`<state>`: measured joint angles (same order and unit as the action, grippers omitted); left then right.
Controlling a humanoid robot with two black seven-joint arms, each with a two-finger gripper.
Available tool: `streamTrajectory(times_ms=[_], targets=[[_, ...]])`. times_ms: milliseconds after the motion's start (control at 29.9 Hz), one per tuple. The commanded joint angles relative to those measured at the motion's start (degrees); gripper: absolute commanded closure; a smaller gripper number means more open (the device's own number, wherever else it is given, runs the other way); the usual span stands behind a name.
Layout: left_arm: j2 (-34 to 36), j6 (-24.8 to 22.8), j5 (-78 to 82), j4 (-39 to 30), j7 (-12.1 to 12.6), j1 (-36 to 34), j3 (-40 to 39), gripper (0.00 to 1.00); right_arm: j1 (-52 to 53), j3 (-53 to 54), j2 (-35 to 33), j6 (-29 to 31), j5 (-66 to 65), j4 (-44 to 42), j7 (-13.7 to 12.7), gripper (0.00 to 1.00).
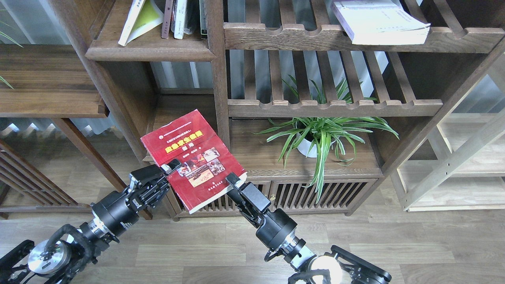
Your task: Organize books on shelf
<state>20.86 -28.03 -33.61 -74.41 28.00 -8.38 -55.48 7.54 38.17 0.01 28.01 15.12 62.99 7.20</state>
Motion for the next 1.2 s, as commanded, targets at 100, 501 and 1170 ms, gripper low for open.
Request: streamTrajectory(times_ms=[100, 501, 1170], targets=[[1.72, 0.03, 0.03, -2.49, 0.0, 2.93, -2.0, 0.96, -0.68, 2.43, -0.18, -0.01, -0.09, -3.04, 0.0, 0.01], [2.52, 0.03, 3.99, -3.99, 0.0, 6.7, -5.95, 0.97, 0.9, 13.05, -3.53, -0.01, 0.0, -4.54, 0.0, 0.01], [2.26, 0.03, 13.91, -12.77, 0.0, 17.69, -20.53, 0.99, -3.15, 20.54, -6.34, -0.01, 0.88, -4.01, 0.01, 0.01]])
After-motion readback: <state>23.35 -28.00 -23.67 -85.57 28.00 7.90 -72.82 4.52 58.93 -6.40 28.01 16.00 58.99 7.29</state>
